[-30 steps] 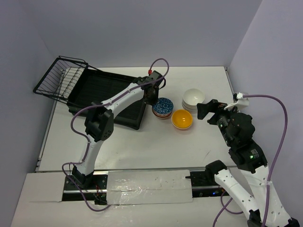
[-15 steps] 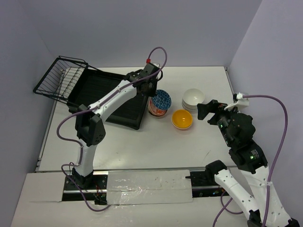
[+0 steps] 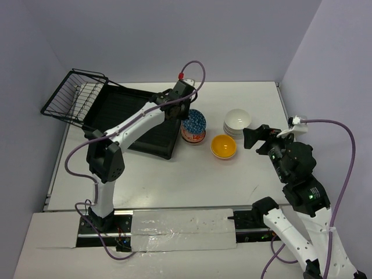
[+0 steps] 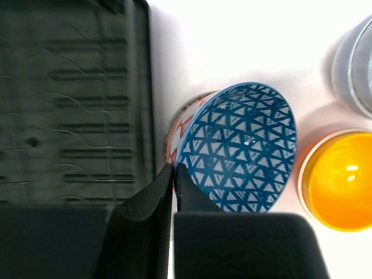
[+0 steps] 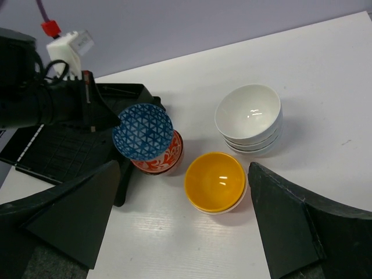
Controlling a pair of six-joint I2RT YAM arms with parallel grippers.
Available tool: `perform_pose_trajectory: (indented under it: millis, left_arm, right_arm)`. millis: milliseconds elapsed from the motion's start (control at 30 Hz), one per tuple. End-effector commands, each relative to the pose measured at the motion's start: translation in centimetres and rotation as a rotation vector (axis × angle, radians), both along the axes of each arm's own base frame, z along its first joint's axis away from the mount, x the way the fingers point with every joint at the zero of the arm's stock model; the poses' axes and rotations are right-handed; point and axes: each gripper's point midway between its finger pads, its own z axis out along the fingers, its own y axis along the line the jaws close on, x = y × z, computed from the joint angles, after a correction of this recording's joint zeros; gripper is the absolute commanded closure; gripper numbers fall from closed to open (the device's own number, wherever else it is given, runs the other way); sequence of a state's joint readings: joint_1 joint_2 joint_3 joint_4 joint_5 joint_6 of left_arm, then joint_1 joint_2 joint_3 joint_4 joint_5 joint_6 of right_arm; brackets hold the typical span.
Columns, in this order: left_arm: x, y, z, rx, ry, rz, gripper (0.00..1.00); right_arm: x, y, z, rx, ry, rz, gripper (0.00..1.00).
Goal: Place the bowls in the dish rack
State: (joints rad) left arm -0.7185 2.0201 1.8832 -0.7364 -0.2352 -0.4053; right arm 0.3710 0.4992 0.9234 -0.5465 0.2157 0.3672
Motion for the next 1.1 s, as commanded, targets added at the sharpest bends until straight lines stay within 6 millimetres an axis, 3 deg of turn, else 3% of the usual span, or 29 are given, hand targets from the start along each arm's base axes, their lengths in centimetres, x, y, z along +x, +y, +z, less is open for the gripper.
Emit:
perform_pose_trajectory:
  millis: [0, 100, 133, 300, 333, 367, 400, 433, 467, 600, 633, 833, 933, 1067]
  left_arm:
    - [1.8, 1.5, 13.7, -0.122, -0.357, 0.018, 1.0]
    - [2.0, 3.0, 18.5, -0.118, -0.531, 0.016, 1.0]
    - [2.0, 3.6, 19.2, -0.095, -0.568, 0.012, 1.0]
    - [2.2, 8.7, 20.9, 0.214, -0.749, 0.017, 1.0]
    - [2.3, 9.4, 19.7, 0.334, -0.761, -0.031, 1.0]
    - [2.4, 10.0, 21.7, 0.342, -0.843, -0.005, 1.0]
    - [2.4, 10.7, 22.0, 0.388, -0.871, -0.002, 1.0]
    - [2.6, 11.4, 21.2, 0.495, -0.885, -0.047, 1.0]
    - [2.8, 12.0, 22.7, 0.497, -0.952, -0.025, 1.0]
    - [4.2, 14.3, 24.0, 0.557, -1.045, -0.068, 1.0]
    - [4.9, 15.9, 23.9, 0.58, -1.049, -0.054, 1.0]
    - [7.3, 18.5, 22.9, 0.715, -1.086, -0.134, 1.0]
    - [8.4, 18.9, 22.1, 0.725, -1.085, -0.154, 1.0]
    - [8.7, 18.6, 21.9, 0.609, -1.08, -0.164, 1.0]
  right_arm:
    - [-0.2, 0.3, 0.7, -0.007, -0.036, 0.024, 0.02]
    - [-0.3, 0.4, 0.9, -0.015, -0.052, 0.037, 0.02]
    - [-0.4, 0.5, 1.0, -0.017, -0.057, 0.044, 0.02]
    - [-0.8, 1.0, 1.3, -0.024, -0.092, 0.085, 0.03]
    - [-1.0, 1.2, 1.7, -0.017, -0.109, 0.102, 0.03]
    - [-1.1, 1.3, 1.7, -0.016, -0.115, 0.108, 0.03]
    - [-1.1, 1.4, 1.4, -0.012, -0.115, 0.117, 0.03]
    - [-1.2, 1.8, 1.6, -0.006, -0.128, 0.135, 0.03]
    - [-1.3, 1.9, 1.6, -0.003, -0.132, 0.144, 0.03]
    - [-1.2, 2.4, 1.7, 0.004, -0.137, 0.165, 0.04]
    - [-1.0, 2.4, 1.7, 0.005, -0.135, 0.16, 0.04]
    - [-0.4, 2.1, 1.7, -0.014, -0.102, 0.138, 0.05]
    - [0.0, 1.6, 1.7, -0.039, -0.089, 0.109, 0.05]
    - [0.5, 2.0, 2.0, -0.056, -0.086, 0.121, 0.05]
